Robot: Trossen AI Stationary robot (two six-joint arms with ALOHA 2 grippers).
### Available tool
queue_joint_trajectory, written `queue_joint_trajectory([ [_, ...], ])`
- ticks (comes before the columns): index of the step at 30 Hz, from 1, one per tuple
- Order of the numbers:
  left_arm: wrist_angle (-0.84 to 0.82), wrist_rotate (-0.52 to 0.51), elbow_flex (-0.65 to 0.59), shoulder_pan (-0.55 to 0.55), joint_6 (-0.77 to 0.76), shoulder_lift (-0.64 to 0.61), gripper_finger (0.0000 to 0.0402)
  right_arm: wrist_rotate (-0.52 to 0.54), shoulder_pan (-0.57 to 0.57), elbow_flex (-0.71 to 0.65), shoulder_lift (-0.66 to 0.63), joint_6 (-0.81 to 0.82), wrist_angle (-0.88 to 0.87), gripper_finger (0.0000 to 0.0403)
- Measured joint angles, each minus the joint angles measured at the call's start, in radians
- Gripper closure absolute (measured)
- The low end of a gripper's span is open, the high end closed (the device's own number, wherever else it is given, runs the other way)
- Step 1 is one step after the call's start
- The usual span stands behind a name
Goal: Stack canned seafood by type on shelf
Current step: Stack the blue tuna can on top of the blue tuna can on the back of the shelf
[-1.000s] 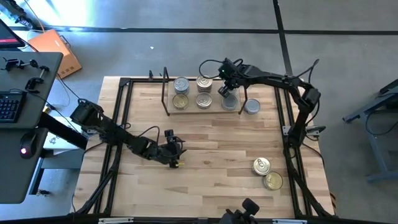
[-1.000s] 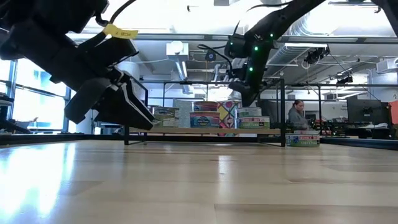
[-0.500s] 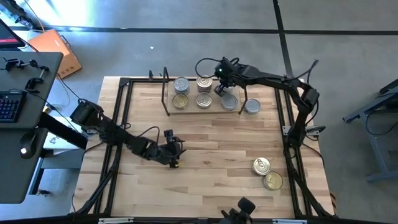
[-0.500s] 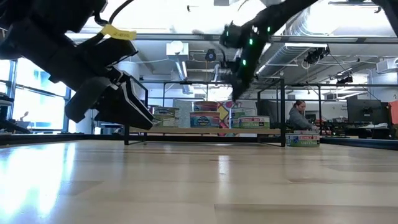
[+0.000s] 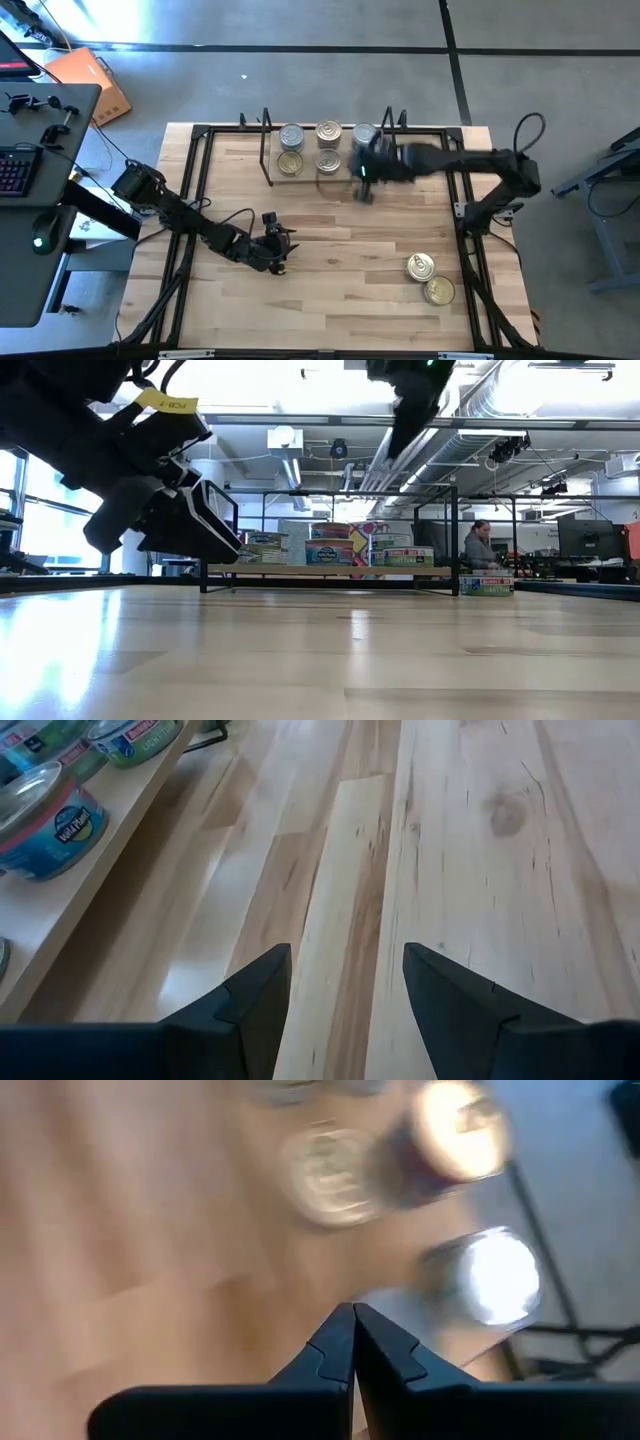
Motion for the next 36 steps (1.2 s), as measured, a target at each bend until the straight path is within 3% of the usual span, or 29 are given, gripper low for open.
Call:
queue_joint_trajectory([
  [9,0.056,0.003,0.000,-0.011,0.027,0.000,0.0216,-0.136,0.449,-0.010,0.013,0.600,-0.250,0.0403],
  [16,0.095,0.006,0.000,-0.048,0.028,0.000,0.0216,-0.235,0.683,-0.182,0.014,0.979,-0.256,0.0403],
  [20,0.144,0.013,0.000,-0.073,0.069,0.000,0.0216,-0.233,0.730,-0.322,0.014,1.151,-0.178,0.0403],
  [26,0.190,0.037,0.000,-0.083,0.124,0.000,0.0216,-0.290,0.710,-0.469,0.015,1.234,-0.038,0.0403],
  [31,0.210,0.040,0.000,-0.082,0.125,0.000,0.0216,-0.355,0.690,-0.514,0.009,1.270,-0.036,0.0403],
  [36,0.208,0.041,0.000,-0.082,0.127,0.000,0.0216,-0.315,0.678,-0.503,0.019,1.252,0.090,0.0403],
])
